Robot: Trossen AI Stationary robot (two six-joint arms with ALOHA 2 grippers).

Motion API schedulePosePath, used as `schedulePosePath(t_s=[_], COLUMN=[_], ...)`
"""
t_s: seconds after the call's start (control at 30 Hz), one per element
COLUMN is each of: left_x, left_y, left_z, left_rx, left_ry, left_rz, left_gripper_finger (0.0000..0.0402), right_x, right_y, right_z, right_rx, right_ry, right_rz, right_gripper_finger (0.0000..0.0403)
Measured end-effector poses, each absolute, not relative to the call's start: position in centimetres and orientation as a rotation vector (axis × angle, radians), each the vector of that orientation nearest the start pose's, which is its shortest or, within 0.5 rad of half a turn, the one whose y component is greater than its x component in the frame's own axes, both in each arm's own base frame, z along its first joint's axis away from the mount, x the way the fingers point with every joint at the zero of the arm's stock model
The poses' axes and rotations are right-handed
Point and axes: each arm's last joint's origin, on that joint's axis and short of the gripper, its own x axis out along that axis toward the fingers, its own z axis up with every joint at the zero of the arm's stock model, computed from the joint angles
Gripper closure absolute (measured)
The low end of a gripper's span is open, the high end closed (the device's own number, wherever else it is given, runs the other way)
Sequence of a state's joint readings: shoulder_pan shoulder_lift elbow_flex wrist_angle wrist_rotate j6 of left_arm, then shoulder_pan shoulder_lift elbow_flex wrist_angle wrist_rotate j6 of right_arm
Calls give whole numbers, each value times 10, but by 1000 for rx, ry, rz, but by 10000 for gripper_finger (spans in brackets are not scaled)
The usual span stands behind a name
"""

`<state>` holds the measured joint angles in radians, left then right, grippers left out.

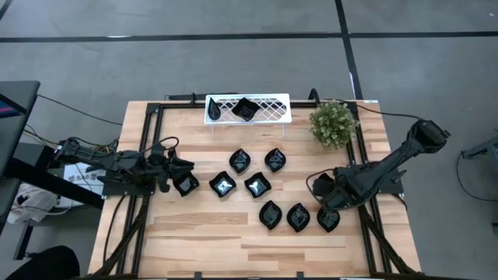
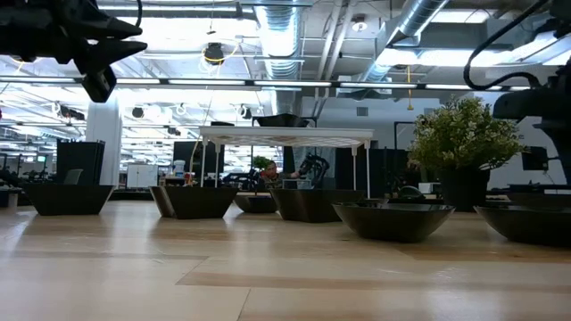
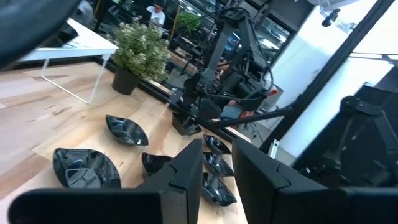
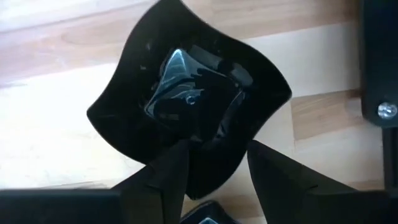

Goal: Pick & Place Mini shaped plates
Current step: Stack the distorted square-shaped plate on top of the distorted square-shaped plate on the shelf

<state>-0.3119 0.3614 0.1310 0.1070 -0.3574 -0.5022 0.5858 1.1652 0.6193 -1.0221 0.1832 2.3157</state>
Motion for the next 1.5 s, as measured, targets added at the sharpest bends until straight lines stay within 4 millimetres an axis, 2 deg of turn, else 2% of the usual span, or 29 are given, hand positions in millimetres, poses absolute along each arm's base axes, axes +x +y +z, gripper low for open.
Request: schedulePosePath(t_s=[0.47,0.7,0.9,1.5], left_x=[117,117,117,117], left_y=[-27,-27,-27,-27], left_z=[188,188,189,189], left_rx=[-464,-464,-466,-466], left_ry=[101,101,95,93], left_rz=[57,57,56,56], left_gripper_finger=[314,314,314,314], right_x=[129,130,131,132], right_y=[80,79,76,77], right_z=[170,154,154,154], right_rx=[1234,1295,1290,1300], right_ry=[957,936,922,921], right_rz=[-1332,-1281,-1291,-1276], right_gripper_finger=[255,268,281,369])
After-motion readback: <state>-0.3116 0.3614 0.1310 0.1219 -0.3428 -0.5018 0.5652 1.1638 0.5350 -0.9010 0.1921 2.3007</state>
